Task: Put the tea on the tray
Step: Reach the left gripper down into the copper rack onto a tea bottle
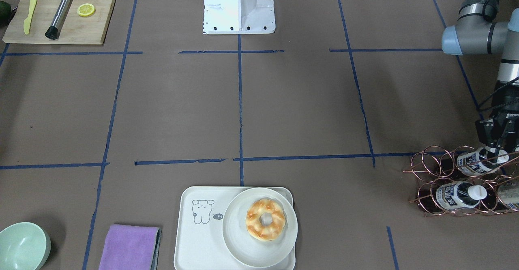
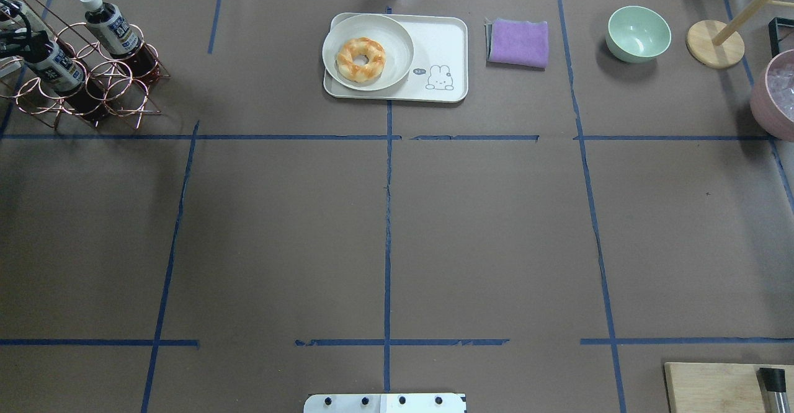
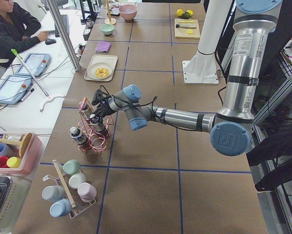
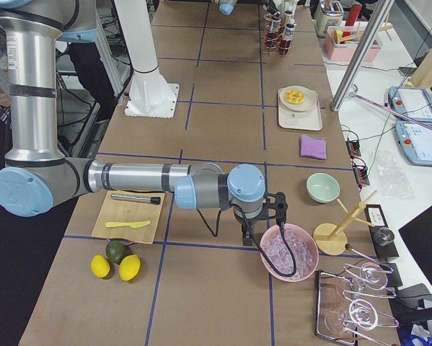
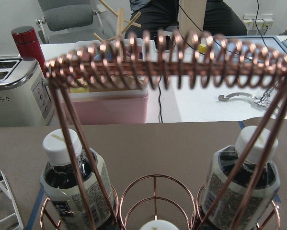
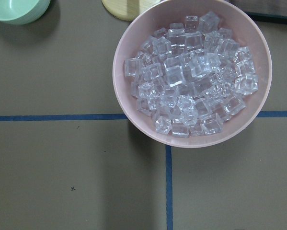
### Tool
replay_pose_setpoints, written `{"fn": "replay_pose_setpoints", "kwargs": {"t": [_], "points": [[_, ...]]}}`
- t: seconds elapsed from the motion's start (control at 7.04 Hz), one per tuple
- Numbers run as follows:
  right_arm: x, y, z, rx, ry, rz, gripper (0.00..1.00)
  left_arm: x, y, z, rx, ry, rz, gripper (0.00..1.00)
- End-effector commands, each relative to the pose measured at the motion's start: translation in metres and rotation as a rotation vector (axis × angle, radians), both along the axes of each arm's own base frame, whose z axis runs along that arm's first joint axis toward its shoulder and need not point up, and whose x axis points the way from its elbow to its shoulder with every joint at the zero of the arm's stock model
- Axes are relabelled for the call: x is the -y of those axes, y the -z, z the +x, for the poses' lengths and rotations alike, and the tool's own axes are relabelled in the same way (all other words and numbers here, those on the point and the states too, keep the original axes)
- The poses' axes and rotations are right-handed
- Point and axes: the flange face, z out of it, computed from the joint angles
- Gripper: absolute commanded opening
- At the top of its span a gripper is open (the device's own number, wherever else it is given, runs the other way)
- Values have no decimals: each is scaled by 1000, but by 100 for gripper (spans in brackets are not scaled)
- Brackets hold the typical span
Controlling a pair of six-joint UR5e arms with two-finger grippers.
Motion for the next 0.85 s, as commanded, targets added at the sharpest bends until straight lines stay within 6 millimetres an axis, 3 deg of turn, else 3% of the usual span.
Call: {"fn": "replay_pose_setpoints", "kwargs": {"t": [0.0,0.14,0.28,0.71], "points": [[0,7,0,2,-5,8,100,-2,8,-3,-8,-6,12,1],[0,8,0,1,-5,11,100,-8,25,-8,-18,-4,31,0],[0,9,1,0,-5,13,100,-11,29,-11,-29,-14,35,0],[-2,9,0,1,-5,13,100,-8,26,-34,19,0,56,0]]}}
